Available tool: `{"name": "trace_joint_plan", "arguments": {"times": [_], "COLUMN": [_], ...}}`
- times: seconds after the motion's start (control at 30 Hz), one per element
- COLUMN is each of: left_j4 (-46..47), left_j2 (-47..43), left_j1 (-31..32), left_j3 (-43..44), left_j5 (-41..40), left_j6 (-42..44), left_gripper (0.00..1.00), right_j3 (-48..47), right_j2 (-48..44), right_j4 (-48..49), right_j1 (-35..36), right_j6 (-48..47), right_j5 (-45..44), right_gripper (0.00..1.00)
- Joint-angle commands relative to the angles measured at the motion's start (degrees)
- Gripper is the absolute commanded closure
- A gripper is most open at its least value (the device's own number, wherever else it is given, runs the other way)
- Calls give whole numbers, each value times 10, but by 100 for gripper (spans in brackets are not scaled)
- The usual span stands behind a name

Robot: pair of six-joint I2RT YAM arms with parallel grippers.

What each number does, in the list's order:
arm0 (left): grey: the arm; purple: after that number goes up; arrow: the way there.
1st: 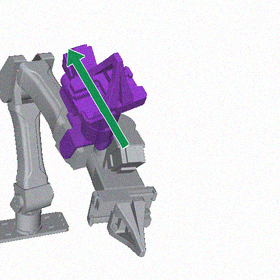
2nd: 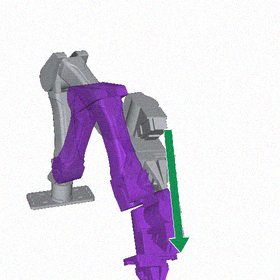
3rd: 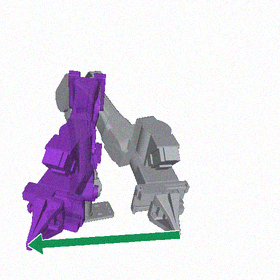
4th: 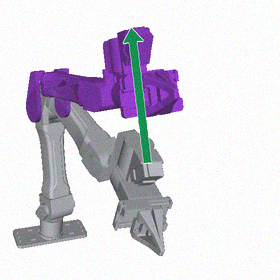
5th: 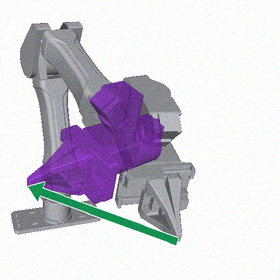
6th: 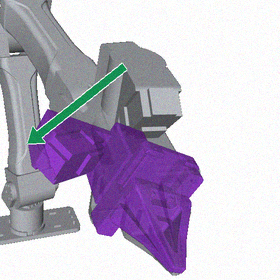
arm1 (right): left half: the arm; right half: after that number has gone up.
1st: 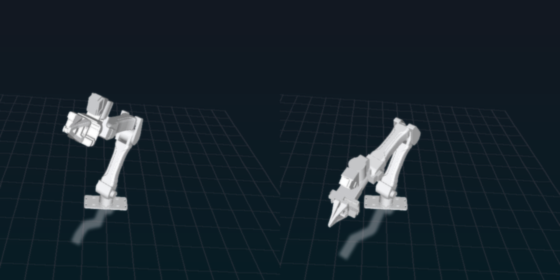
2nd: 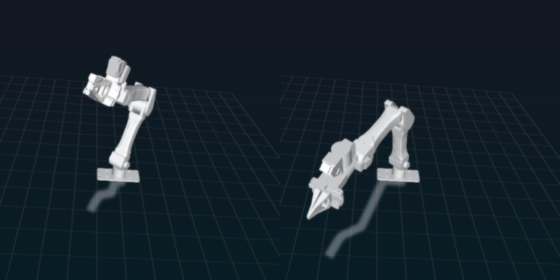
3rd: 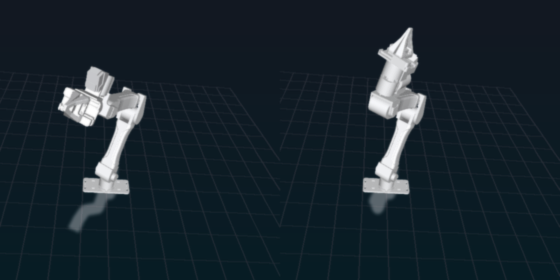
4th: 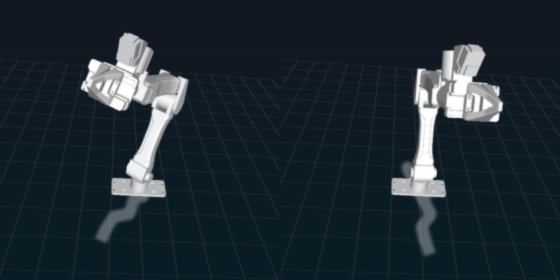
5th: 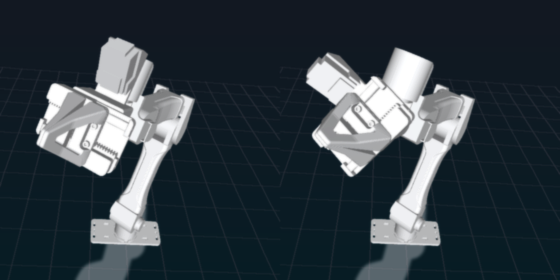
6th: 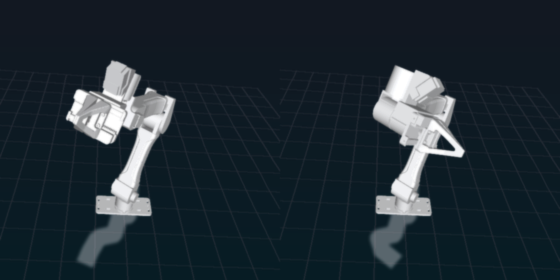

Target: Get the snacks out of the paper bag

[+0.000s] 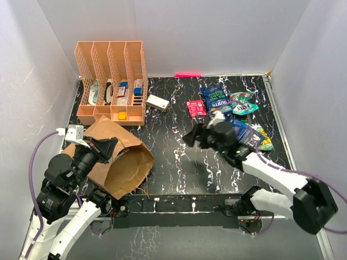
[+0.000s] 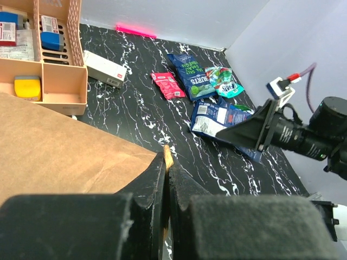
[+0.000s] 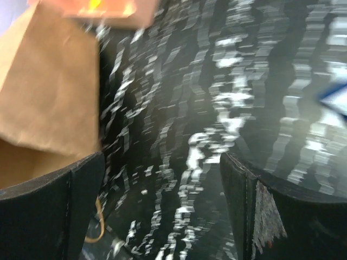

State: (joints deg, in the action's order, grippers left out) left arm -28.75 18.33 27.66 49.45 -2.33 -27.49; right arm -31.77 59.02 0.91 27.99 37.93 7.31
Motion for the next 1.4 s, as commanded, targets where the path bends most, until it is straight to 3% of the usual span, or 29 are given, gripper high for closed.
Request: {"name": "trace_joint_plan", "arguments": {"times": [0.0, 0.17, 0.27, 0.37, 0.63, 0.73, 0.83, 1.03, 1.37], "left_j4": [18, 15, 12, 13, 12, 6, 28, 29, 26], "left_j2": [-6, -24, -28, -24, -17, -14, -17, -22, -23], "left_j1": [2, 2, 2, 2, 2, 2, 2, 2, 2], "left_j3": [0, -15, -11, -10, -1, 6, -2, 4, 25], "left_j5": [4, 11, -4, 2, 8, 2, 26, 37, 55], "left_j6": [-21, -40, -47, -38, -21, -15, -10, -8, 15], "left_gripper": [100, 100, 100, 100, 100, 100, 100, 100, 100], "right_j3": [-89, -74, -90, -127, -144, -139, -175, -249, -406], "right_j2": [69, 123, 174, 231, 359, 404, 466, 564, 691], "right_j4": [75, 216, 275, 284, 433, 528, 526, 508, 451], "right_j1": [177, 344, 394, 427, 480, 480, 478, 458, 417], "right_j6": [-54, -237, -349, -459, -724, -813, -903, -981, -1002], "right_j5": [-101, -170, -174, -144, -99, -95, -81, -40, 14], "right_gripper": [8, 5, 3, 2, 0, 7, 15, 18, 20]}}
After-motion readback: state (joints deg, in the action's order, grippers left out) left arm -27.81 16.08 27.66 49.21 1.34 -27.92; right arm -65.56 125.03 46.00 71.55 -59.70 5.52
